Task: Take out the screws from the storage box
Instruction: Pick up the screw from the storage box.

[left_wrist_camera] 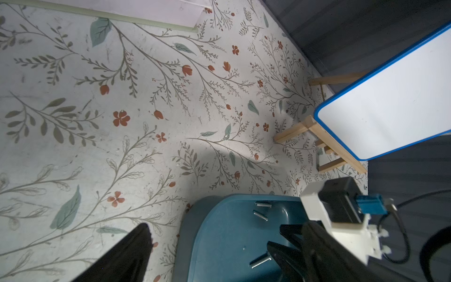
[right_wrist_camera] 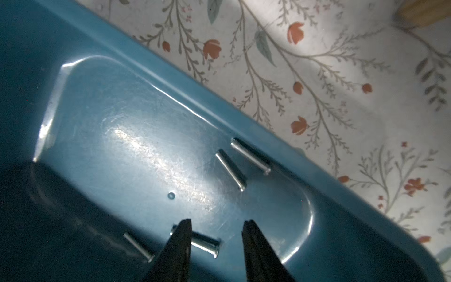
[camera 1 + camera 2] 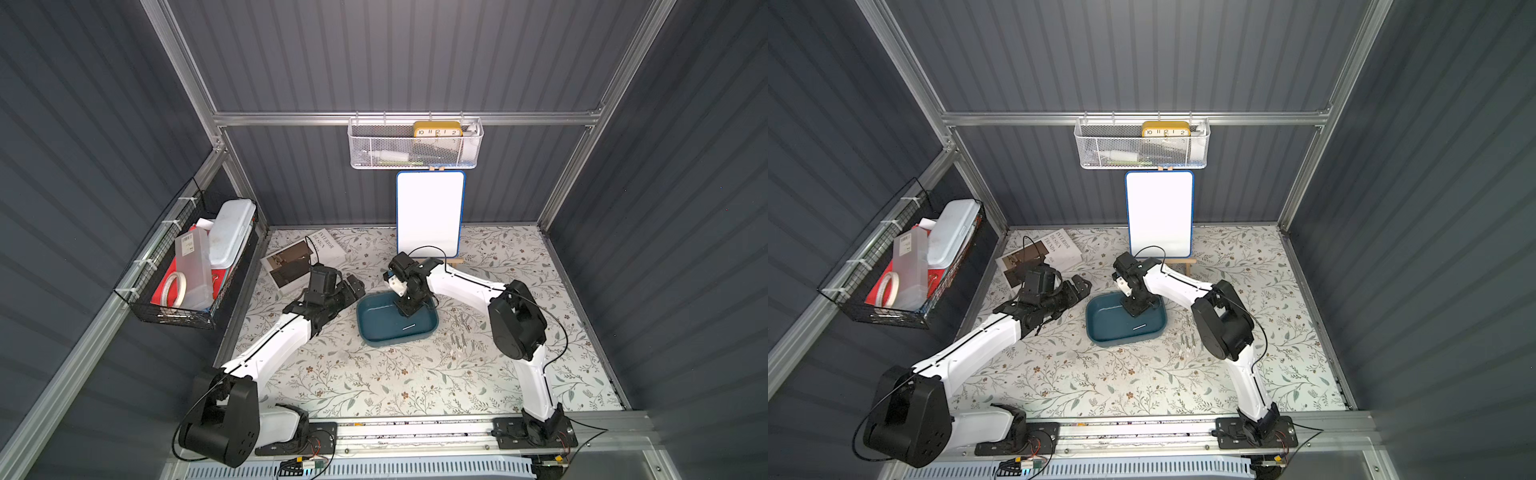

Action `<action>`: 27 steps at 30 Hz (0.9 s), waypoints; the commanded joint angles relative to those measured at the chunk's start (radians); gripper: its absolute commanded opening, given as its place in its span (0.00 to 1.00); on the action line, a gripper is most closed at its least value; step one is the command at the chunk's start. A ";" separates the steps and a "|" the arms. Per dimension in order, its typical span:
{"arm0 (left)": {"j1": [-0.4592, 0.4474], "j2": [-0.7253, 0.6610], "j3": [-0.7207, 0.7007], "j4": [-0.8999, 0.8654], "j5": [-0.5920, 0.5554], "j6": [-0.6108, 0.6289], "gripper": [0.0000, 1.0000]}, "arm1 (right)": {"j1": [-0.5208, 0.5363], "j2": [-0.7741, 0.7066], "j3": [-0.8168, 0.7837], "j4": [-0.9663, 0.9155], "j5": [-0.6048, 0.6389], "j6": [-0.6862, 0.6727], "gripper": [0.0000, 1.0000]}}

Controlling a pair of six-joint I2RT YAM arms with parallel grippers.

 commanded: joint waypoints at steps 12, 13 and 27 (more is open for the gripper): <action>-0.004 -0.021 -0.033 0.003 0.065 0.031 0.99 | -0.008 0.076 0.058 0.009 0.044 -0.015 0.37; -0.004 -0.022 -0.035 0.004 0.063 0.031 1.00 | -0.008 0.080 0.060 0.009 0.046 -0.015 0.37; -0.004 -0.008 -0.053 0.020 0.075 0.030 0.99 | -0.002 0.132 0.076 -0.019 0.049 -0.028 0.21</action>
